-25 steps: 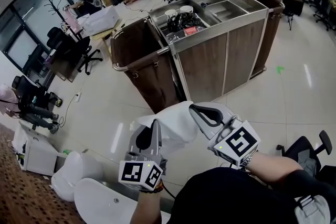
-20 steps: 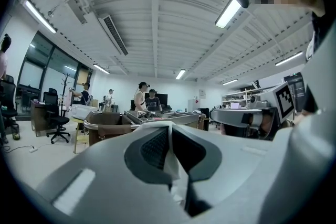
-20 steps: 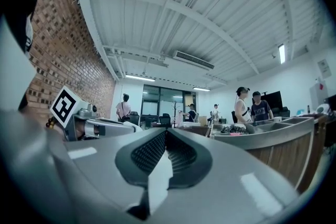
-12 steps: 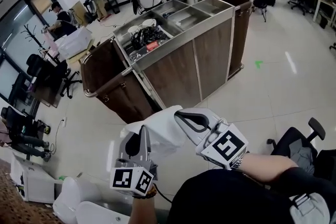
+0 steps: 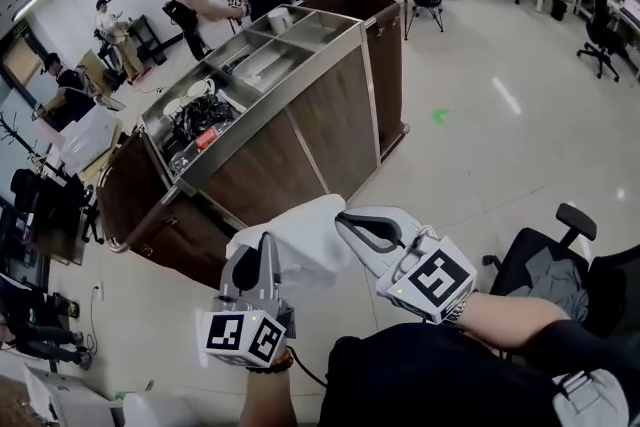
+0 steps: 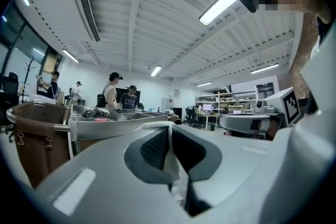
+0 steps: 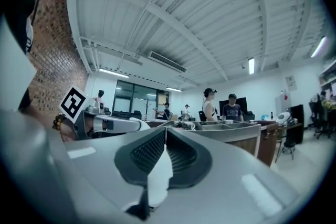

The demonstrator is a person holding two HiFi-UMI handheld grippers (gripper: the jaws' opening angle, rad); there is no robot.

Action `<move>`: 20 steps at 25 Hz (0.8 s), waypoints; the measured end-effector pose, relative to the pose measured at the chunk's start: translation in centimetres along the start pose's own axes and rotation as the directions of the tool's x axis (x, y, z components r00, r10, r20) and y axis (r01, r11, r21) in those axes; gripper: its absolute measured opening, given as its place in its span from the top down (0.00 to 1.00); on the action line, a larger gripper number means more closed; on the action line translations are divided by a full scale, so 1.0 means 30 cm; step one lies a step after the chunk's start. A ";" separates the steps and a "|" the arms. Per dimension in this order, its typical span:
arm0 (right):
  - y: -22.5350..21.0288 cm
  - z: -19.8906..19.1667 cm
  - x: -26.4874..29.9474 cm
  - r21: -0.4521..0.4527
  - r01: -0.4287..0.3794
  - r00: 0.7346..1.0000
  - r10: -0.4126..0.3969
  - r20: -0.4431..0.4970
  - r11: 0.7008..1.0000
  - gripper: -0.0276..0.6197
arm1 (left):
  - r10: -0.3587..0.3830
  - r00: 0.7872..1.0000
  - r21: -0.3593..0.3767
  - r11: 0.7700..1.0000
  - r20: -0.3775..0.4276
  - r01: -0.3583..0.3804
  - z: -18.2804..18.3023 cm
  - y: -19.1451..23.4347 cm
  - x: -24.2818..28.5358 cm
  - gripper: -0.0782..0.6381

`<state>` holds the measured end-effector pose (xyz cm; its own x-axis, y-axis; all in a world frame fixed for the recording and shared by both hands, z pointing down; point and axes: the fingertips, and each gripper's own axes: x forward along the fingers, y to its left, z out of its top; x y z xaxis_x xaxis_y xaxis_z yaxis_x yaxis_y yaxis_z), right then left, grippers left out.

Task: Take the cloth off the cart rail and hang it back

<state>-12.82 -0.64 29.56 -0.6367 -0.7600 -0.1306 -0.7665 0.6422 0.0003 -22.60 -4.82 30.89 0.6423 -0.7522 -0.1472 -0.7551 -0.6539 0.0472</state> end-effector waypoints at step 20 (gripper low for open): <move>-0.610 -0.072 -0.122 -0.029 0.366 0.927 -0.368 -0.069 0.930 0.80 | -0.388 0.921 -0.101 0.918 -0.026 0.384 -0.133 -0.216 0.771 0.88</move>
<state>3.35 -9.82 32.17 -0.3145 -0.9478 -0.0524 -0.9486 0.3158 -0.0188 -2.32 -18.30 31.12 0.8882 -0.4413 -0.1279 -0.4333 -0.8971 0.0863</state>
